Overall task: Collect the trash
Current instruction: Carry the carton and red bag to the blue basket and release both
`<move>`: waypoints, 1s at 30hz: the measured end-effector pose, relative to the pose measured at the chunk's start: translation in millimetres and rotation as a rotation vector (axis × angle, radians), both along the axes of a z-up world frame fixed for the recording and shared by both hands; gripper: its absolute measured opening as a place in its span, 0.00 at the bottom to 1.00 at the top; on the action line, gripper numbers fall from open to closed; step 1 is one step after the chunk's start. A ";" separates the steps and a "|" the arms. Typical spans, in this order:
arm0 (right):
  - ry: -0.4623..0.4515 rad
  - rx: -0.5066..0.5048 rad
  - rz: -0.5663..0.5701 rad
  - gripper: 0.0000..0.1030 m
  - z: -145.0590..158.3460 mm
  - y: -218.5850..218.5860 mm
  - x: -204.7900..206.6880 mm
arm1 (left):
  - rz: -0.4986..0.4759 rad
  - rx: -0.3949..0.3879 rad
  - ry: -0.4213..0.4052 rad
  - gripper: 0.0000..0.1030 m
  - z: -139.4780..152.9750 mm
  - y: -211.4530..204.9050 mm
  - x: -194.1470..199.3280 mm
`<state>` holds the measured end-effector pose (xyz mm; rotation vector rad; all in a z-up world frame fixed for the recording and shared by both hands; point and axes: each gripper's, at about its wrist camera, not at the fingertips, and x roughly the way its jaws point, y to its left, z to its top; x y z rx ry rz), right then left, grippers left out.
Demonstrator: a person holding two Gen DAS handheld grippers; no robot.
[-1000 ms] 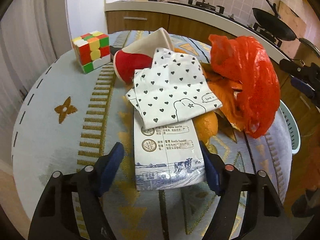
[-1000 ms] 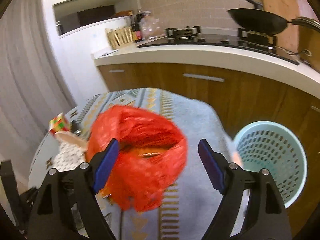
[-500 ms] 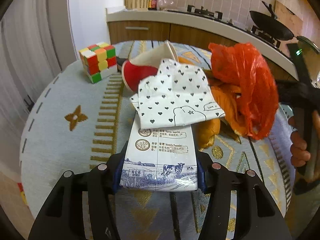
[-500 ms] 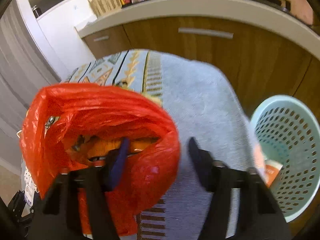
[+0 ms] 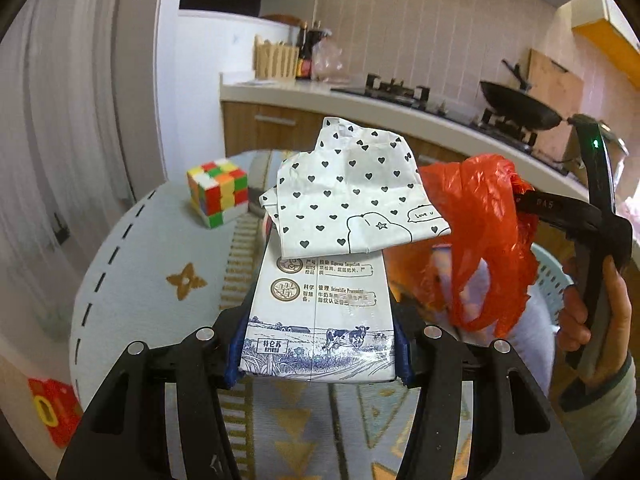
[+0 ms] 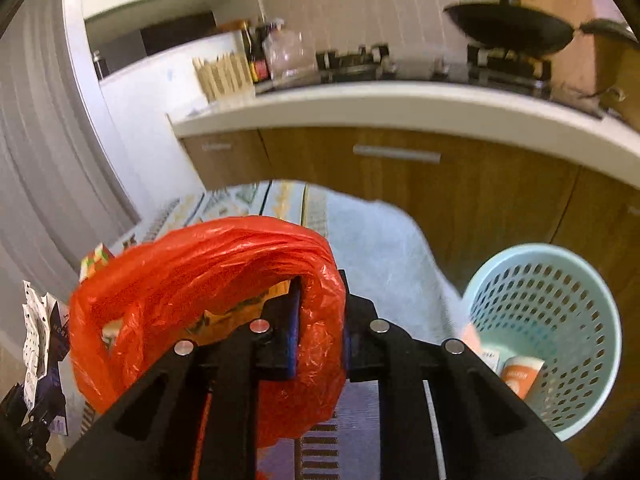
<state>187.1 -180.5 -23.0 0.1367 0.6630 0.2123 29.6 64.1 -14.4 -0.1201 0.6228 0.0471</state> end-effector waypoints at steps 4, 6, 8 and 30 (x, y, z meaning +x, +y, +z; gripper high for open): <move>-0.040 0.004 -0.010 0.13 16.2 -7.0 -11.2 | 0.019 0.142 -0.029 0.51 8.2 -16.4 -3.3; -0.052 0.005 -0.023 0.13 20.4 -13.4 -17.8 | 0.024 0.210 -0.020 0.51 6.9 -24.3 -3.1; -0.053 0.002 -0.045 0.13 21.4 -20.6 -22.8 | 0.016 0.277 -0.014 0.51 5.0 -33.3 -4.0; -0.063 0.087 -0.229 0.13 25.7 -119.9 -56.5 | 0.022 0.399 -0.023 0.51 9.6 -44.0 -1.3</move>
